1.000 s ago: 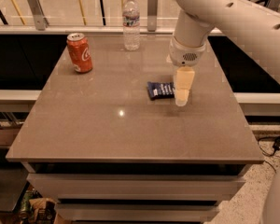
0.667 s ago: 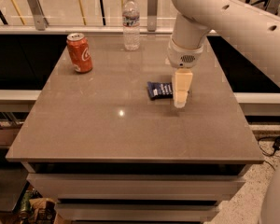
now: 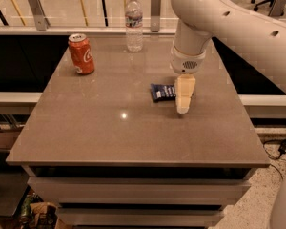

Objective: Move rxbar blueberry near water bottle

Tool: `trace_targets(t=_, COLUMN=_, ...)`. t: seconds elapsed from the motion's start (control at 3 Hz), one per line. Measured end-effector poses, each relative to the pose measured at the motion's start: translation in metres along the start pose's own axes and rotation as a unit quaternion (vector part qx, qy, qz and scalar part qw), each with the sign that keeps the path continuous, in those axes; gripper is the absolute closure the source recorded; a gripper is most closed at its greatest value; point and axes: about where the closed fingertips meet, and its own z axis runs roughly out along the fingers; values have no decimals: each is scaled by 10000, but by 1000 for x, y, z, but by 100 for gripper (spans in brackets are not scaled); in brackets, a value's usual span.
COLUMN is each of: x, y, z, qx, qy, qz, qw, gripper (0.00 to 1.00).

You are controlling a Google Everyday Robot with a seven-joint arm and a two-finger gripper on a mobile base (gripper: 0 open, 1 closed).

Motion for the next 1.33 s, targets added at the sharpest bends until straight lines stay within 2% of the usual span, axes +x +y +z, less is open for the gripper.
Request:
trace_targets(t=0.33, x=0, y=0, z=1, qx=0, qy=-6, qz=-4, qw=10000, gripper=16)
trace_targets(t=1.33, x=-2, y=-2, z=0, qx=1, qy=-12, qz=-9, qw=10000, gripper=87)
